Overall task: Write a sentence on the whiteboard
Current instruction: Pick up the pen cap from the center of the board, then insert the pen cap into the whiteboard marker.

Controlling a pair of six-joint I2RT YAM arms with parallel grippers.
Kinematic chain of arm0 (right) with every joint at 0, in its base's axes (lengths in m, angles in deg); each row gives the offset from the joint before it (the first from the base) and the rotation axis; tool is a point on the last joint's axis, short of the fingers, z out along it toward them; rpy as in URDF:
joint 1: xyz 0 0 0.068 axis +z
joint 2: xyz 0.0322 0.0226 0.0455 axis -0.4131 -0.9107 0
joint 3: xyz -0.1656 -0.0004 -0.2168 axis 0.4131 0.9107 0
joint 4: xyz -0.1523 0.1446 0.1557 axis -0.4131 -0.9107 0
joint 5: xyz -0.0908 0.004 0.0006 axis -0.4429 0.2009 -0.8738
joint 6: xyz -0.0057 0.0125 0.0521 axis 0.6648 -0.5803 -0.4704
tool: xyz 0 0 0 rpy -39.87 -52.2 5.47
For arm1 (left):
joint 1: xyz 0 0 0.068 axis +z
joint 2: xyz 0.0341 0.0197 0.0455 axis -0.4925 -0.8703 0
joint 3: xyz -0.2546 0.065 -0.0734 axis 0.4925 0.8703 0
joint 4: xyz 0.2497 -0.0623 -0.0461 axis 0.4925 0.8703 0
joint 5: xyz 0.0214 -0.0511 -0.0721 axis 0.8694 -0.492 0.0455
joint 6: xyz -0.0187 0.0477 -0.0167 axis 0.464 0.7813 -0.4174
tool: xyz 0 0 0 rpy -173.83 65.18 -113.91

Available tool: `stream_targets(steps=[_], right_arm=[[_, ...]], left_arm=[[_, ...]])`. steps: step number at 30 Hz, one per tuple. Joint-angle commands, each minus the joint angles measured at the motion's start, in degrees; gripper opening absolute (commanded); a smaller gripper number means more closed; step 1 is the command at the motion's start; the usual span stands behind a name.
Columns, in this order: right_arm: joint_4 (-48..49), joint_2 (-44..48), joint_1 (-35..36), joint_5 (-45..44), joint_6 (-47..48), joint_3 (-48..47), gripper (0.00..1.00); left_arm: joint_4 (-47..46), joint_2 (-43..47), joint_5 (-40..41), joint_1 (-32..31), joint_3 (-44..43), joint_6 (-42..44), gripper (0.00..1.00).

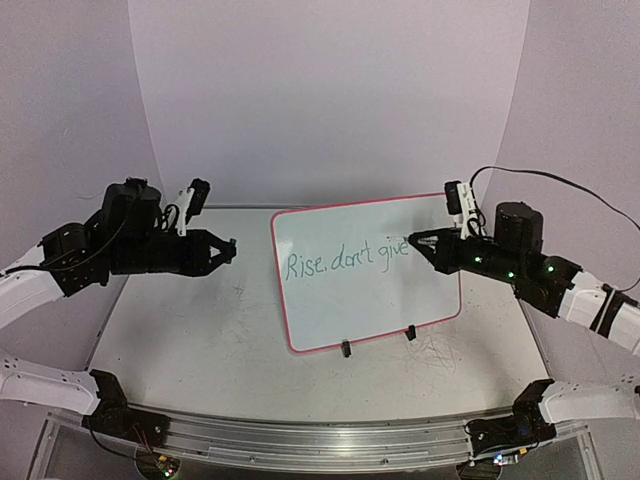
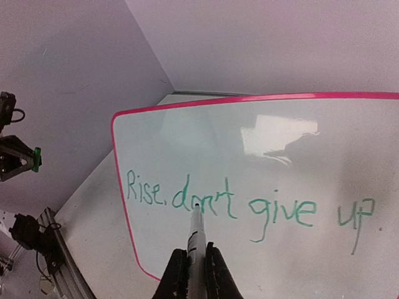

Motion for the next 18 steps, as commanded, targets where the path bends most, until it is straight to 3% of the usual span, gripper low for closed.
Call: stream_targets(steps=[1,4,9,18], right_arm=[[0.64,-4.28,6.82,7.23,3.46,-5.71,0.0],[-0.35,-8.17,10.85,11.34,4.69,-8.31,0.0],[0.1,-10.54,16.14,13.26,6.02,-9.85,0.0],[1.43,-16.24,23.21,12.19,8.3,-14.53,0.0]], left_arm=[[-7.33,-4.4,-10.35,-6.16,-0.3,13.33,0.0],[-10.08,-7.26,-6.36,-11.24,-0.05,24.5,0.0],[-13.95,-7.74,-6.96,-11.73,3.85,39.84,0.0],[-18.09,-5.24,-8.57,-11.74,10.12,45.4,0.0]])
